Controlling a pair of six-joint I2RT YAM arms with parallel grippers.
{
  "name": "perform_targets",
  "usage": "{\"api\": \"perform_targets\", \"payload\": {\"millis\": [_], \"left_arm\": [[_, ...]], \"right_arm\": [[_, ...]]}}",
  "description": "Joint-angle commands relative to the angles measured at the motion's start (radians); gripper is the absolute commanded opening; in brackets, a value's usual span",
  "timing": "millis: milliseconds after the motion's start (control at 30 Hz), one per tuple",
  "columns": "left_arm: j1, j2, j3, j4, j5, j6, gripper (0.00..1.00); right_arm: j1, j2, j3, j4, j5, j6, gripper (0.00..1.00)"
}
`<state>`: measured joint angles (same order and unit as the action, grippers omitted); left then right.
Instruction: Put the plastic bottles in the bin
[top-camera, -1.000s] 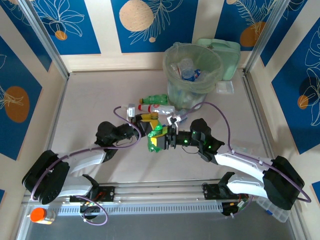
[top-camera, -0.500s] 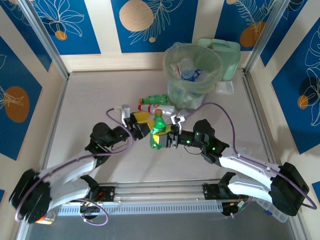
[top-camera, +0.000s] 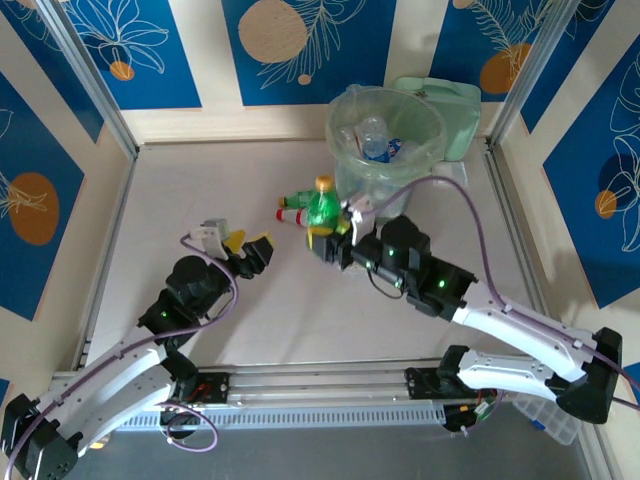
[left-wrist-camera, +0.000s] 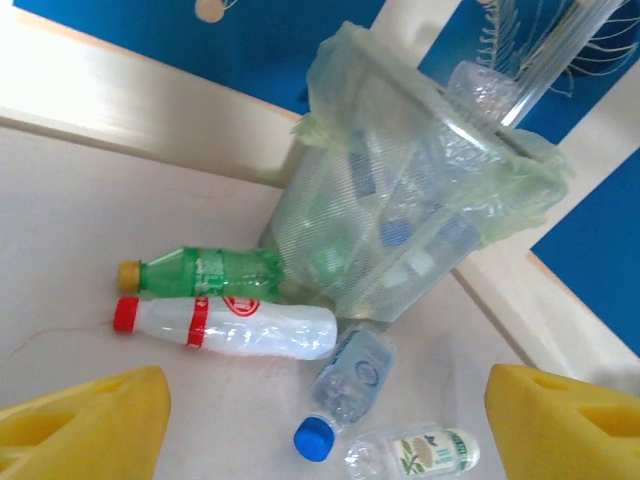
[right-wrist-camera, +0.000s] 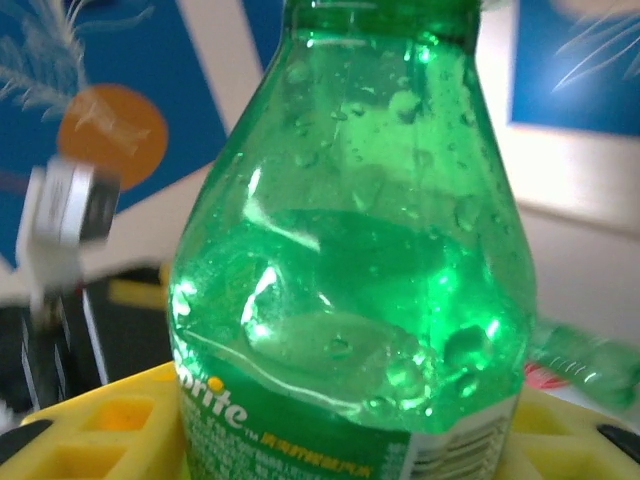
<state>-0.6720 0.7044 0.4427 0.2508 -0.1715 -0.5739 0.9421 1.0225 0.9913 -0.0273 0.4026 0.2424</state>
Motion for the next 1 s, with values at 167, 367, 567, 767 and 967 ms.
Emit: {"api": "perform_targets", "payload": {"millis": [167, 367, 567, 767, 967], "left_arm": [[-0.005, 0.006, -0.012, -0.007, -0.003, -0.020, 0.82], [-0.005, 0.012, -0.009, -0.008, -0.001, -0.026, 0.82], [-0.006, 0.023, -0.003, -0.010, 0.006, -0.030, 0.82], [-0.006, 0.032, -0.001, -0.007, 0.010, -0.033, 0.82], [-0.005, 0.033, 0.001, -0.012, 0.007, -0.037, 0.82]], "right_arm": [[-0.306, 0.303, 0.567, -0.287, 0.075, -0.060, 0.46], [-0.551, 0.604, 1.004, -0.591, 0.053, -0.006, 0.46], [-0.619, 0.867, 1.347, -0.856, 0.091, -0.109, 0.46], [-0.630, 1.018, 1.420, -0.915, 0.158, -0.226, 0.46], [-0.661, 1.110, 1.429, -0.944, 0.100, -0.288, 0.47]]}}
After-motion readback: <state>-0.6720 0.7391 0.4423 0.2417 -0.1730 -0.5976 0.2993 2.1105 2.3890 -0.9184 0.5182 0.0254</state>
